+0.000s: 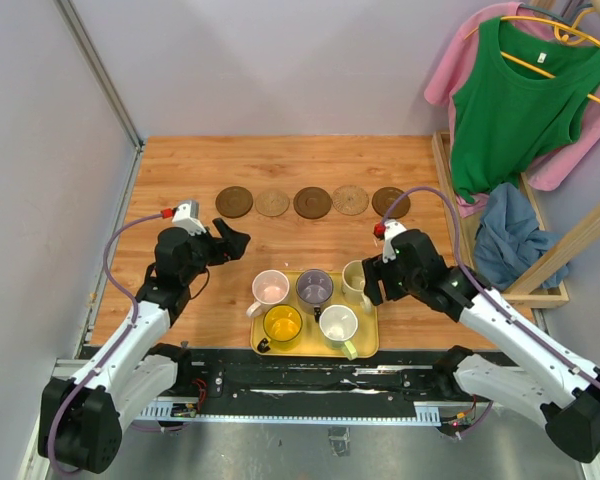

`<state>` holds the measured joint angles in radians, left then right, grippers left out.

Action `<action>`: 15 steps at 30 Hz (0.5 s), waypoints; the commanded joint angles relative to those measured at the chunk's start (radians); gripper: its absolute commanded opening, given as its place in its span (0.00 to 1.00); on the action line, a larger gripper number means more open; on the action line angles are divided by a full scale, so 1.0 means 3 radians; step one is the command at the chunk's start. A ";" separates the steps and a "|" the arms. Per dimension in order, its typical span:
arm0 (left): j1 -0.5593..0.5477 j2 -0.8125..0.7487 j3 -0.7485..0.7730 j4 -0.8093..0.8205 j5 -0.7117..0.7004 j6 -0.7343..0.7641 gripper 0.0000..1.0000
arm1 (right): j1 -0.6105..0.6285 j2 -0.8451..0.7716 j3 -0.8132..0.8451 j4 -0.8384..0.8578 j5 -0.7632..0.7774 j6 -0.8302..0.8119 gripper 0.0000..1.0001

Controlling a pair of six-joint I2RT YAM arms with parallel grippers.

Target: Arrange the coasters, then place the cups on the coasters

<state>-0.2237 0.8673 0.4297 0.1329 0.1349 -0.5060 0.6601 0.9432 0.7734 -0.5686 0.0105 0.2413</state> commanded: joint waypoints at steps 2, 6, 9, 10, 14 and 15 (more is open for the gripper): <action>0.0018 -0.0001 0.0022 0.0083 0.0042 -0.0039 0.88 | 0.0107 -0.0218 -0.0133 -0.0072 -0.0169 0.0262 0.71; 0.0015 0.0024 0.0011 0.0097 0.0054 -0.0047 0.88 | 0.0146 -0.0189 -0.0197 -0.0042 -0.0189 0.0310 0.71; 0.0016 0.0048 0.0005 0.0104 0.0064 -0.0051 0.88 | 0.0197 -0.0108 -0.0212 0.0013 -0.0205 0.0325 0.68; 0.0015 0.0057 0.0005 0.0108 0.0069 -0.0050 0.88 | 0.0218 -0.0074 -0.0211 0.0040 -0.0208 0.0325 0.66; 0.0015 0.0077 -0.0011 0.0126 0.0071 -0.0066 0.88 | 0.0274 0.0097 -0.0202 0.0085 -0.0171 0.0316 0.62; 0.0017 0.0079 -0.0019 0.0129 0.0072 -0.0067 0.87 | 0.0294 0.0142 -0.0197 0.0092 -0.0142 0.0315 0.62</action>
<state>-0.2237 0.8871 0.4297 0.1337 0.1452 -0.5217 0.7181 0.9504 0.7235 -0.5636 -0.0429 0.3202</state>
